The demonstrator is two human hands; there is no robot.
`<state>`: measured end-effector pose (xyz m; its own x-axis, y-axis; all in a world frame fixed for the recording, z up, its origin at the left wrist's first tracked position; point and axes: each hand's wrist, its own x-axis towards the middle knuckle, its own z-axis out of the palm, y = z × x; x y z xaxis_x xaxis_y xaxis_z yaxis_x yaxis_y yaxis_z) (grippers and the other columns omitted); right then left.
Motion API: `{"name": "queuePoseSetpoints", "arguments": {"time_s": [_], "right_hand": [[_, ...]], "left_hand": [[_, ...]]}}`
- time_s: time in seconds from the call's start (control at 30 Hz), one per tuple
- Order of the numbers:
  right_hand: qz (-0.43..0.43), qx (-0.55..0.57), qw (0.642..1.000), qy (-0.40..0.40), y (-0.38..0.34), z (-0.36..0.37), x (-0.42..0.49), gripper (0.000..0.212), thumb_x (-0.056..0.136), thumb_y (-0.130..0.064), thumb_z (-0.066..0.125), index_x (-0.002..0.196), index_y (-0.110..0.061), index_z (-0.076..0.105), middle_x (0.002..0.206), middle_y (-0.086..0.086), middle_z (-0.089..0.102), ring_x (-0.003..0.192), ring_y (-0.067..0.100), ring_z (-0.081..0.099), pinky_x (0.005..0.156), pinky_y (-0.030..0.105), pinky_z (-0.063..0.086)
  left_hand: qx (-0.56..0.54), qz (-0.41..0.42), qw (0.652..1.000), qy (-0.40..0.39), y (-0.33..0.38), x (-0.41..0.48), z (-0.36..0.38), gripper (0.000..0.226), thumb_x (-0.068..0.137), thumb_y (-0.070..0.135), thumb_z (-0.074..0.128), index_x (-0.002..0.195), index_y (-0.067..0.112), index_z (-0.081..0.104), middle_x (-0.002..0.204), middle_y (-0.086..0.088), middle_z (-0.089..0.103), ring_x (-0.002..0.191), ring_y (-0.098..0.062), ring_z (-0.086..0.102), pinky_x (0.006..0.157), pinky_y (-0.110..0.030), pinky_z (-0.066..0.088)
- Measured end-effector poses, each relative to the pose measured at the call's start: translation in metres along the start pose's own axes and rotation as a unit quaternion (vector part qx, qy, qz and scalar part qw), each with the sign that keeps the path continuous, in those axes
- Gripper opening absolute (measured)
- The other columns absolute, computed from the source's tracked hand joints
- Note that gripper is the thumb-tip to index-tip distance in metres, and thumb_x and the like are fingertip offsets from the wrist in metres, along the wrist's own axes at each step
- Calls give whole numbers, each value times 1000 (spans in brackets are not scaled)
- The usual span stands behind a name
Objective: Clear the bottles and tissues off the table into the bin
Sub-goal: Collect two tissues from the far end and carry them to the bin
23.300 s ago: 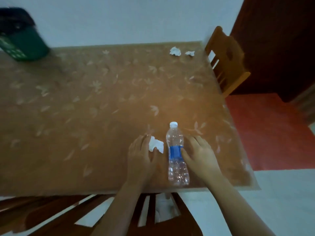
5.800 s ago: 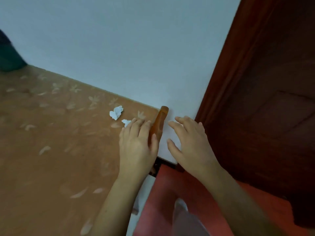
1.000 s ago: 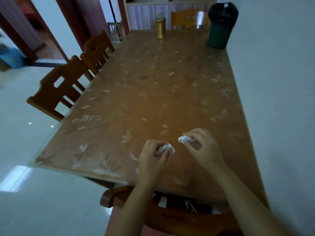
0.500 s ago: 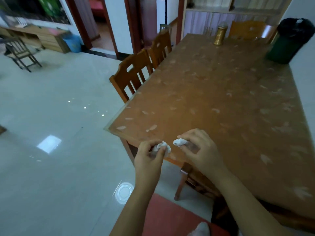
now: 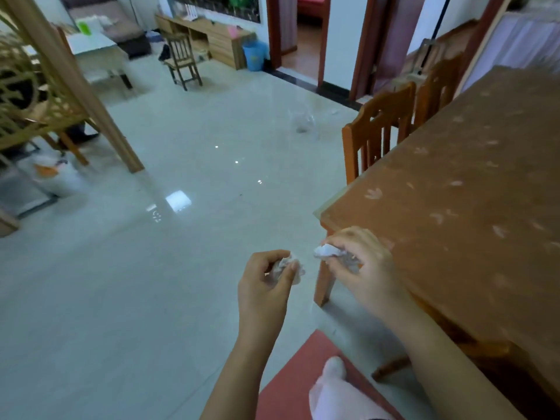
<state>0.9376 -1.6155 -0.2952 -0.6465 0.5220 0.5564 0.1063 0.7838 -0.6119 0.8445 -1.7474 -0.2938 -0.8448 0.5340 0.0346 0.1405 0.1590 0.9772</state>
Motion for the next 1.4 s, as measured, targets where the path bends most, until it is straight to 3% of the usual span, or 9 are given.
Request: {"name": "queuePoseSetpoints", "arguments": {"time_s": [0.3, 0.77, 0.9, 1.13, 1.4], "right_hand": [[-12, 44, 998, -38, 33, 86, 118, 11, 79, -19, 59, 84, -13, 66, 83, -2, 59, 79, 17, 55, 72, 19, 42], [21, 40, 997, -69, 98, 184, 305, 11, 77, -13, 64, 86, -20, 65, 84, -6, 61, 80, 9, 51, 68, 10, 37], [37, 32, 998, -44, 122, 218, 360, 12, 76, -12, 63, 83, -20, 66, 83, -7, 59, 80, 6, 49, 70, 7, 35], [79, 14, 997, -16, 157, 281, 484, 10, 77, -16, 62, 83, -21, 68, 83, -3, 61, 79, 17, 55, 64, 25, 44], [117, -10, 992, 50, 213, 316, 581, 10, 78, -14, 61, 82, -20, 69, 83, -5, 62, 78, 14, 54, 64, 23, 42]], "left_hand": [[8, -2, 999, 45, -9, 128, -21, 20, 82, 10, 67, 81, 29, 62, 86, 3, 65, 70, 5, 55, 61, -5, 39], [15, -9, 999, 48, -15, 351, -20, 22, 82, 9, 67, 80, 30, 61, 85, 5, 65, 69, 6, 55, 61, -7, 39], [-5, -8, 999, 33, -22, 429, -19, 21, 82, 10, 67, 80, 30, 61, 84, 7, 65, 66, 5, 54, 60, -7, 39], [-5, 11, 1000, -4, -24, 585, -40, 21, 83, 12, 66, 80, 32, 61, 85, 9, 64, 68, 4, 55, 61, -8, 40], [-12, 17, 997, -75, -26, 735, -9, 14, 82, 14, 67, 83, 27, 63, 83, 8, 65, 66, 0, 55, 61, -12, 41]]}}
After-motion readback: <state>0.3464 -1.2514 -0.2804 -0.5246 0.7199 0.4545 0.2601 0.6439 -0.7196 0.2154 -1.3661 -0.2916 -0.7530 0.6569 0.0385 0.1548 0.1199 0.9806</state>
